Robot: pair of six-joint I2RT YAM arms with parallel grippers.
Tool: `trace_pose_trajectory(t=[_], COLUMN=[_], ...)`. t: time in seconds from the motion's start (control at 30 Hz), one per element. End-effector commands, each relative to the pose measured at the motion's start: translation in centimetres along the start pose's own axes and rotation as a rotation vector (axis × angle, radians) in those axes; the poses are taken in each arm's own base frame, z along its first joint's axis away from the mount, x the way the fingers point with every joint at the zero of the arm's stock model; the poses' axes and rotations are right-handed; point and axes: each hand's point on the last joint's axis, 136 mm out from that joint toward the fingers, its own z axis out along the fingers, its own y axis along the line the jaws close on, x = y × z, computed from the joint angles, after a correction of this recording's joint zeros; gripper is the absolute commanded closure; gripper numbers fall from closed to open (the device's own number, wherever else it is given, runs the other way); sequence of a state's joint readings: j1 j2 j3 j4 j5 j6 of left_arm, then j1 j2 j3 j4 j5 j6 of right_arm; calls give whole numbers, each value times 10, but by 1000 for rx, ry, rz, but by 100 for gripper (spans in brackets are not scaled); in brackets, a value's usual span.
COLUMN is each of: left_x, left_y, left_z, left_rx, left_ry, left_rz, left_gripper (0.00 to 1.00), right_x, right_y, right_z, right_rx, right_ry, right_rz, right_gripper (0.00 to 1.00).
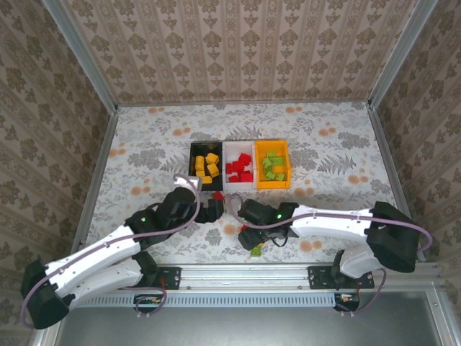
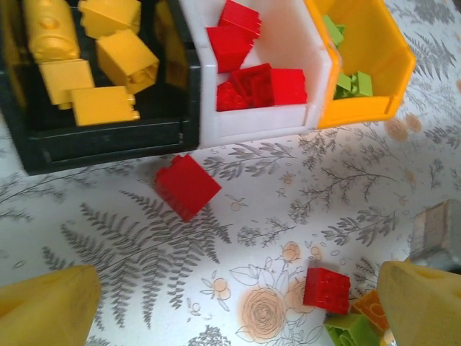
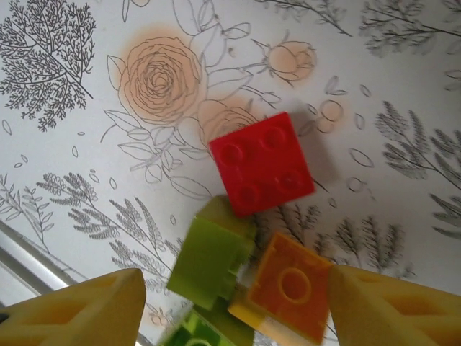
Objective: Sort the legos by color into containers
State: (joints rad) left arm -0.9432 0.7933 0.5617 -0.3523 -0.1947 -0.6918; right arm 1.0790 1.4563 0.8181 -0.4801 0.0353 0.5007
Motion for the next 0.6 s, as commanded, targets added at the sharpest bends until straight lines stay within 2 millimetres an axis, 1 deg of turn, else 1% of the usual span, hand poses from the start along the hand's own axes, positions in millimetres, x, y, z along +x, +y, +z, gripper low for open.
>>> trace_pose_trajectory(t=[0.0, 0.13, 0.27, 0.57], left_x=[6, 8, 10, 14], left_y=[23, 29, 31, 36], left_z=[-7, -10, -9, -7], left_rx=[-84, -98, -104, -116], left_ry=[-16, -19, -14, -5], left_rz=[-39, -44, -45, -50], left_gripper=[0, 0, 0, 0], right_x=[-10, -12, -12, -5], right_y=[-2, 2, 1, 1], right_z=[4, 9, 14, 22], right_rx=[75, 86, 106, 117], right_ry=[-21, -13, 11, 55], right_rz=[-14, -29, -39, -59], right_gripper=[34, 38, 44, 57])
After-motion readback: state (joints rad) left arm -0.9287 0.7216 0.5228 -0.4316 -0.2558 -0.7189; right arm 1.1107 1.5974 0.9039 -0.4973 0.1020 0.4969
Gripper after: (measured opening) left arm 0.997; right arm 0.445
